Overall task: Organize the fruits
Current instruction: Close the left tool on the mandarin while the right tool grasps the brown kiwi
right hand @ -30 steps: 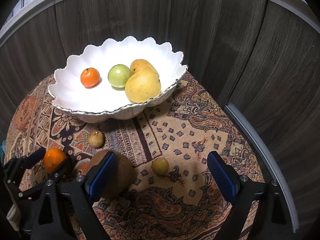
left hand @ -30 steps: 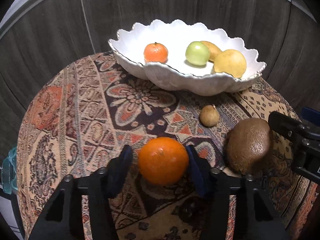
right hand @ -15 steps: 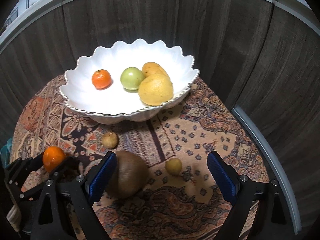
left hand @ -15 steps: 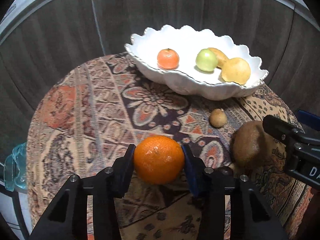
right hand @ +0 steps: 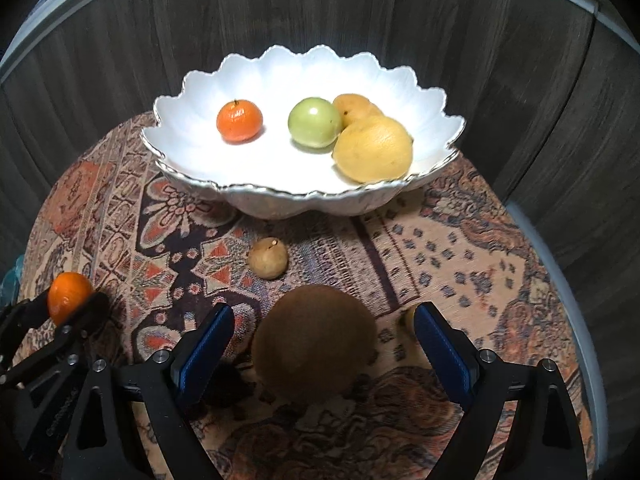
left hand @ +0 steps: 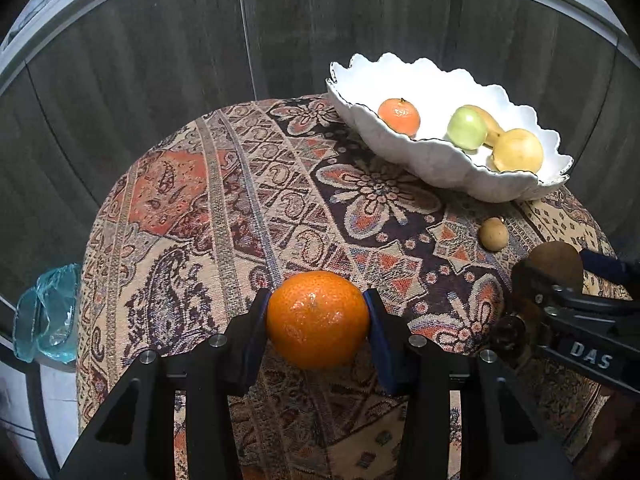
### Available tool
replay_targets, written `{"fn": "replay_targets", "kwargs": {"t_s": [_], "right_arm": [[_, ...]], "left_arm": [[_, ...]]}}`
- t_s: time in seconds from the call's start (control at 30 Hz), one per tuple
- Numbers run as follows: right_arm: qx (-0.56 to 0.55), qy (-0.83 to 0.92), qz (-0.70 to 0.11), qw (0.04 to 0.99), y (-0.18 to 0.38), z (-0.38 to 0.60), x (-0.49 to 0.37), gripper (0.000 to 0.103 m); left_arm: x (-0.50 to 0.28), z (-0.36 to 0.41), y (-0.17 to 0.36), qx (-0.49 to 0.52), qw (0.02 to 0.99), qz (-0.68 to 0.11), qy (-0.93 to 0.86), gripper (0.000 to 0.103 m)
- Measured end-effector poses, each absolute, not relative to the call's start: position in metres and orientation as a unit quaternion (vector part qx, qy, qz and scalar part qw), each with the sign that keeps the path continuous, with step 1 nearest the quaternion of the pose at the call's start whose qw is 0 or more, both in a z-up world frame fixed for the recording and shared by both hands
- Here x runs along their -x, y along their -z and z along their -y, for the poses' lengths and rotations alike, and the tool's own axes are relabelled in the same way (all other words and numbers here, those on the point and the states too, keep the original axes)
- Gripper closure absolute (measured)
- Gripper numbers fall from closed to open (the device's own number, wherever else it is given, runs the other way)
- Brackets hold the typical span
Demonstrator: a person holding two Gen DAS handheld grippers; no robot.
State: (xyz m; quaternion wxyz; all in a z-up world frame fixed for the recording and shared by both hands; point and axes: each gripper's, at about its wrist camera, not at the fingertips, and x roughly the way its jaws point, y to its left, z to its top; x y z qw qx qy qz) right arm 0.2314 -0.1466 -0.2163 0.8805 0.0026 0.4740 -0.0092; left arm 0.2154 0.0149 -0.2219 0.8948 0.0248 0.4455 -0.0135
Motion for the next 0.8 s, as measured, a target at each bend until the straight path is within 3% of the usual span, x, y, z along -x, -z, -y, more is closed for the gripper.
{"fn": "replay_targets", "kwargs": {"t_s": [0.1,0.23,0.8], "right_arm": [[-0.026,0.007,-0.496,0.868,0.230,0.150,-0.237,0.030],[-0.031,0.004,-0.499,0.866,0.235,0.149,-0.240,0.040],[-0.045,0.018,-0.473,0.880,0.205,0.165,-0.228,0.041]], "left_arm": [[-0.216,-0.014,0.224,-0.024,0.894,-0.447,0.016,0.058],[-0.218,-0.012,0.226,-0.024,0.893,-0.448,0.021,0.058],[-0.223,0.004,0.206,-0.023,0.899,-0.435,0.047,0.058]]}}
